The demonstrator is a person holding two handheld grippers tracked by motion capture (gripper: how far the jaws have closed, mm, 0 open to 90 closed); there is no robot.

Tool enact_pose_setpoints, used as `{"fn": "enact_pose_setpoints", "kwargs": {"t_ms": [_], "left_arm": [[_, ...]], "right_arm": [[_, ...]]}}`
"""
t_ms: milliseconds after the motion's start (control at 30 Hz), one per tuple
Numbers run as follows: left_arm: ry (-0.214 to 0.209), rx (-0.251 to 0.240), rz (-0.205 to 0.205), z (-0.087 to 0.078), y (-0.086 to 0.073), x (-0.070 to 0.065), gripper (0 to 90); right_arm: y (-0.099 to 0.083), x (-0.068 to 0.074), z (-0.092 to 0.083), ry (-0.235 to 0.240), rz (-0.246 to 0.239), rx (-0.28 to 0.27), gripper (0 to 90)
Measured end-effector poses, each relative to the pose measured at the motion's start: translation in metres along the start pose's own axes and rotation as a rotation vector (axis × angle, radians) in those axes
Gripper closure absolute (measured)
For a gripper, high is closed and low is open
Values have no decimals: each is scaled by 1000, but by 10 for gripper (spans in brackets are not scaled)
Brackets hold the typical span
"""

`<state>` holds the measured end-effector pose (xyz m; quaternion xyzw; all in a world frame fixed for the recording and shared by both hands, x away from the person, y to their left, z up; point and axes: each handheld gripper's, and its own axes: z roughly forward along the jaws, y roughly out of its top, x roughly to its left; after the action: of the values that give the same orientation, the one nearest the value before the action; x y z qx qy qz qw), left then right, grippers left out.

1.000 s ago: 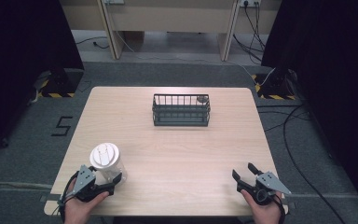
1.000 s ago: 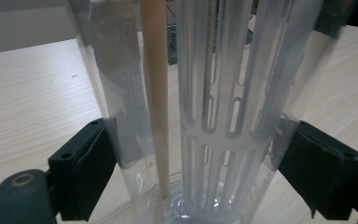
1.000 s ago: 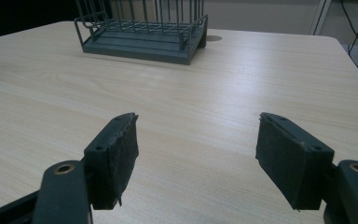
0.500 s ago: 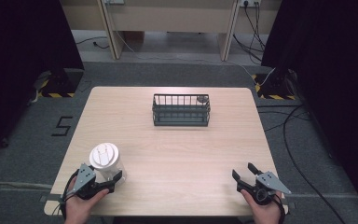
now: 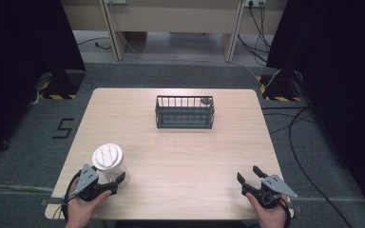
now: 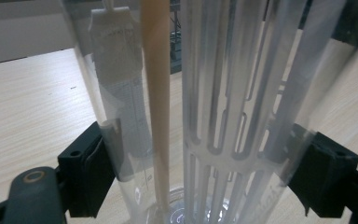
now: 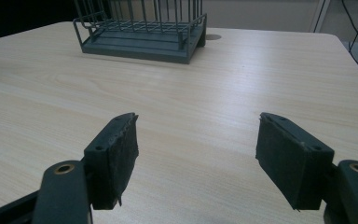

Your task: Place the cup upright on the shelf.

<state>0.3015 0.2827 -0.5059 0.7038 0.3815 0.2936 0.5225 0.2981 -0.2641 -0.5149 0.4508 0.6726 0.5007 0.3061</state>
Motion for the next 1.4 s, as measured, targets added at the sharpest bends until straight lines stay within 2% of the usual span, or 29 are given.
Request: {"fn": "enact_pose_setpoints", "kwargs": {"t_ms": [867, 1400], "left_arm": [[-27, -32, 9, 14, 24, -1, 178], [-42, -42, 20, 25, 34, -3, 178]], "right_arm": [[0, 0, 0, 0, 6, 1, 301], [0, 0, 0, 0, 6, 2, 300]]}}
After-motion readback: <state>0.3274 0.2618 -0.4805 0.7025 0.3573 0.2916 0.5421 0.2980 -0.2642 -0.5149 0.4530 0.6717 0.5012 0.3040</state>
